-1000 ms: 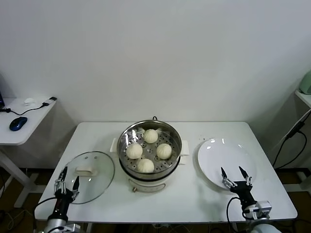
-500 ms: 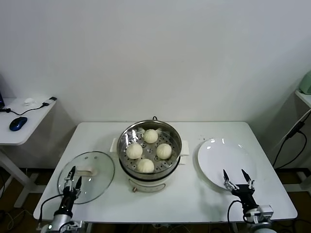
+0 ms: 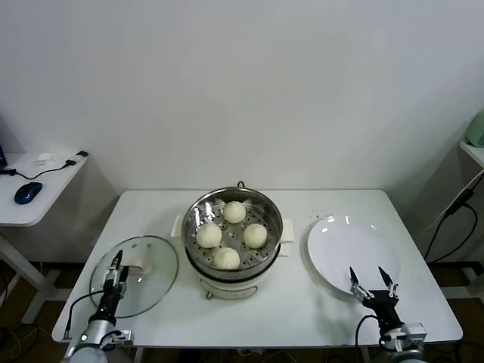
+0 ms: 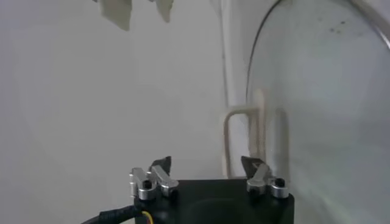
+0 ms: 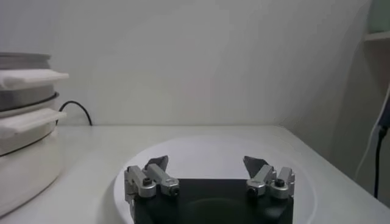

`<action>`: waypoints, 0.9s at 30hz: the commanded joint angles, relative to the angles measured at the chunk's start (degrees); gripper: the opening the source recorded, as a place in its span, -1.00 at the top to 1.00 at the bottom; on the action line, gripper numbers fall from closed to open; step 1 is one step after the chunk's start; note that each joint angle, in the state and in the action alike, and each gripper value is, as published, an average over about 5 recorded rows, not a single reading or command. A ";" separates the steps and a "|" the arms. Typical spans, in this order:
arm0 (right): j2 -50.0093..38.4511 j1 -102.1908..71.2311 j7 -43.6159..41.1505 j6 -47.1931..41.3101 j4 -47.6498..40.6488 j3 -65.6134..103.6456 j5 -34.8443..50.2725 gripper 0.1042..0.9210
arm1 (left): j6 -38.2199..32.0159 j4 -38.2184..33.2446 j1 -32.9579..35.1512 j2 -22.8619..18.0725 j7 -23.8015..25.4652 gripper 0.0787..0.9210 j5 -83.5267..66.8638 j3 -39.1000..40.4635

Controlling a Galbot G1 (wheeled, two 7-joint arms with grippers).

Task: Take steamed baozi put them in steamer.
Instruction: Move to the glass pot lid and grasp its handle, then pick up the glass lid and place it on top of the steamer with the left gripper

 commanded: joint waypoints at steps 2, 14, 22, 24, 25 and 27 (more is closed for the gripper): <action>0.46 -0.09 -0.22 0.14 -0.83 -0.11 -0.77 -0.76 | 0.31 1.77 -2.13 0.14 -0.07 -0.33 1.06 -0.01; 1.40 -0.18 -0.36 -0.03 -0.32 -0.25 -1.47 -0.76 | -0.51 3.73 -2.71 0.02 -0.77 0.50 2.05 0.28; 1.42 -0.51 -0.37 0.00 0.31 0.25 -1.49 -0.76 | -0.79 1.81 -2.21 -0.03 -0.48 0.87 0.58 -0.06; 1.43 -0.68 -0.30 -0.06 0.51 0.29 -1.61 -0.76 | -0.64 -0.88 -1.14 0.23 0.78 0.87 -1.35 -0.36; 1.45 -0.81 -0.16 -0.26 0.72 0.32 -1.74 -0.76 | -0.44 -2.78 -0.43 0.40 1.75 0.87 -2.59 -0.56; 1.50 -1.04 0.30 -0.85 1.19 0.40 -2.05 -0.76 | 0.31 -7.02 0.98 0.83 3.76 0.87 -5.38 -1.04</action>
